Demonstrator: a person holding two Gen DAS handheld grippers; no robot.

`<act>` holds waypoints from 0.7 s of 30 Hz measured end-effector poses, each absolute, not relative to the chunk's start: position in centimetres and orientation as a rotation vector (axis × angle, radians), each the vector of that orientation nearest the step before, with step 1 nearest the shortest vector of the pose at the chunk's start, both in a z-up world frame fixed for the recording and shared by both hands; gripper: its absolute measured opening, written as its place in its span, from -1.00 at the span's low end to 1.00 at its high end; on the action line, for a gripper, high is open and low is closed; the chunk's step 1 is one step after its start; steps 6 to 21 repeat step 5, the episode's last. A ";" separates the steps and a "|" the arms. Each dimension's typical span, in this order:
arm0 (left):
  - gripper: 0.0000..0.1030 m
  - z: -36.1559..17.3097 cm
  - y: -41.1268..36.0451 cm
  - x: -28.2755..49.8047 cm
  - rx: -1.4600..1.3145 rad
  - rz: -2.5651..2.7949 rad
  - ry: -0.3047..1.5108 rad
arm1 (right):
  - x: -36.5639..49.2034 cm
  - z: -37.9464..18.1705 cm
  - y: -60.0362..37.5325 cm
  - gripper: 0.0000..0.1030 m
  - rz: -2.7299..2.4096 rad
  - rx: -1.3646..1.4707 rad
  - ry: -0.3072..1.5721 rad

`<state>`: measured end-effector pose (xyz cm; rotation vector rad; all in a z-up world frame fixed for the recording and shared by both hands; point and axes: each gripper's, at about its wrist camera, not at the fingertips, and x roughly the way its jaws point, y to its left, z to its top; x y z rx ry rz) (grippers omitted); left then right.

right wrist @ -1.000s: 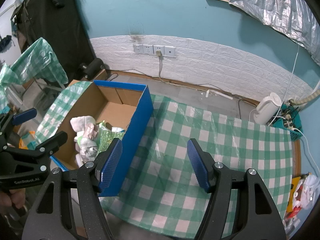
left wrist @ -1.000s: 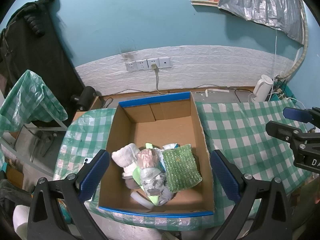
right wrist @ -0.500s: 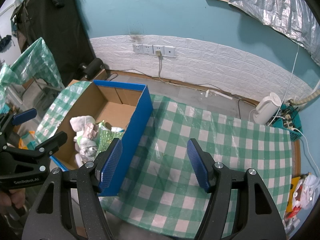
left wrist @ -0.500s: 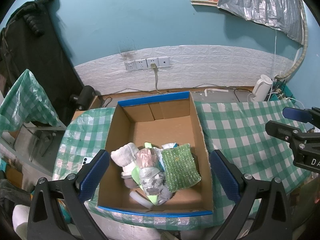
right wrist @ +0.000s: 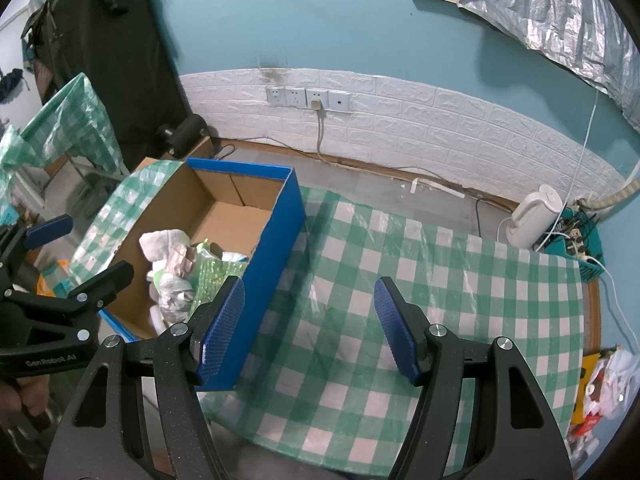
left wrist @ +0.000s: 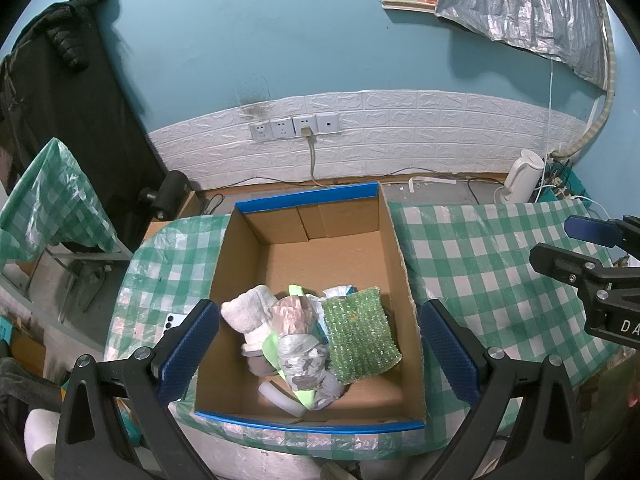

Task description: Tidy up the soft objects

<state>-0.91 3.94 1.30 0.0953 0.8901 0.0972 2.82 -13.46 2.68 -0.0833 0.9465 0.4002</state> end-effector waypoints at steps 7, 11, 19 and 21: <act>0.97 1.3 3.9 -0.9 0.096 0.098 0.892 | 2.8 2.7 -13.6 0.30 0.402 -0.085 0.947; 0.97 1.3 3.9 -0.9 0.096 0.098 0.892 | 2.8 2.7 -13.6 0.30 0.402 -0.085 0.947; 0.97 1.3 3.9 -0.9 0.096 0.098 0.892 | 2.8 2.7 -13.6 0.30 0.402 -0.085 0.947; 0.97 1.3 3.9 -0.9 0.096 0.098 0.892 | 2.8 2.7 -13.6 0.30 0.402 -0.085 0.947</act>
